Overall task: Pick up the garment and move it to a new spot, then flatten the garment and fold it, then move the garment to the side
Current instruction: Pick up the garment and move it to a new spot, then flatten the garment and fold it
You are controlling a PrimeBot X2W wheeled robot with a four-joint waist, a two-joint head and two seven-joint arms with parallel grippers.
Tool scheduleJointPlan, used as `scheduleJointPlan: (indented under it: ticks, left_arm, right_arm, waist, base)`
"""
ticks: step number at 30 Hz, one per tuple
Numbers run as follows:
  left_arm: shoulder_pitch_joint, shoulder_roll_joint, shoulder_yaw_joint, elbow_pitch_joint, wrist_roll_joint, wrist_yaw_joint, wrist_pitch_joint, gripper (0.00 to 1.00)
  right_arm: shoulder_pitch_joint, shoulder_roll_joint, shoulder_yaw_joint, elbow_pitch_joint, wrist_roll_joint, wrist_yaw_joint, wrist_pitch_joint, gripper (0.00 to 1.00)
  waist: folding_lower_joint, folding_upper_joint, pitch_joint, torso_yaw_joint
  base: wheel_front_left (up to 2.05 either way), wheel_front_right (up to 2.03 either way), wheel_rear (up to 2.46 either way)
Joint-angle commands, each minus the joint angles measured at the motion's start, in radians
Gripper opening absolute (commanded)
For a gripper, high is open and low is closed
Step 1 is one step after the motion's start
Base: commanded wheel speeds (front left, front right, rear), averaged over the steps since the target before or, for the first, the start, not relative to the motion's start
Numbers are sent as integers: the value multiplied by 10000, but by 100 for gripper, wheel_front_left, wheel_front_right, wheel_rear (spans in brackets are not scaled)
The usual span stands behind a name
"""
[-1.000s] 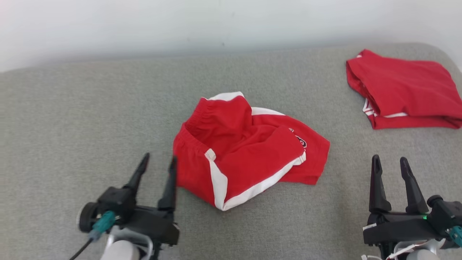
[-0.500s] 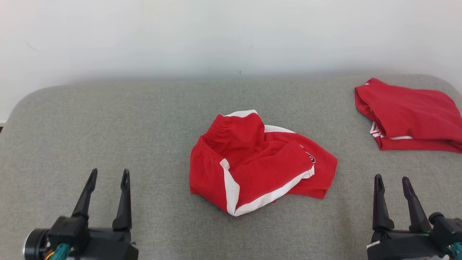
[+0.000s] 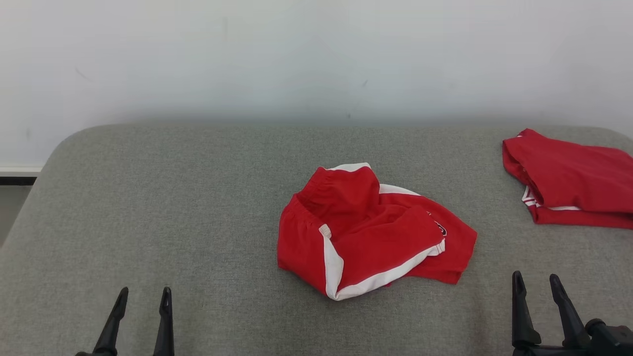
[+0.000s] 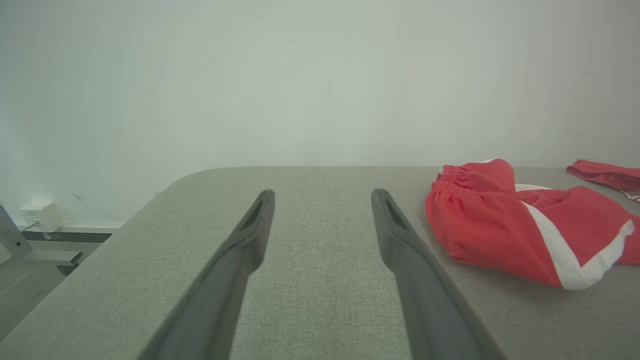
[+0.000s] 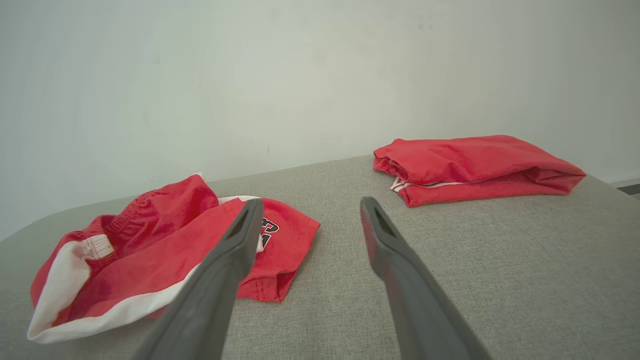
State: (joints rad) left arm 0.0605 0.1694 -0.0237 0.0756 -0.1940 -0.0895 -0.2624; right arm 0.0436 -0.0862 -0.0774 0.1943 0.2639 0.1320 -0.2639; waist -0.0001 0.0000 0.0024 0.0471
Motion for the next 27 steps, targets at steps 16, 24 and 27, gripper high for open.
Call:
scheduleJointPlan:
  ticks: [16, 24, 27]
  left_arm:
    - [53, -524, 247, 395, 300, -311, -33, 100]
    - [-190, -621, 160, 452, 420, -367, -31, 100]
    - [-337, -683, 65, 479, 466, -388, -33, 100]
  right_arm:
    - [88, -397, 671, 124, 78, -30, 92, 100]
    - [-560, -843, 1183, 342, 71, -30, 295, 100]
    - [-1082, -1117, 1472, 706, 102, -30, 395, 100]
  waist:
    - [1, 0, 46, 93]
    - [1, 0, 303, 272]
    - [1, 0, 480, 421]
  base:
    - [0, 0, 0]
    - [0, 0, 0]
    - [0, 0, 0]
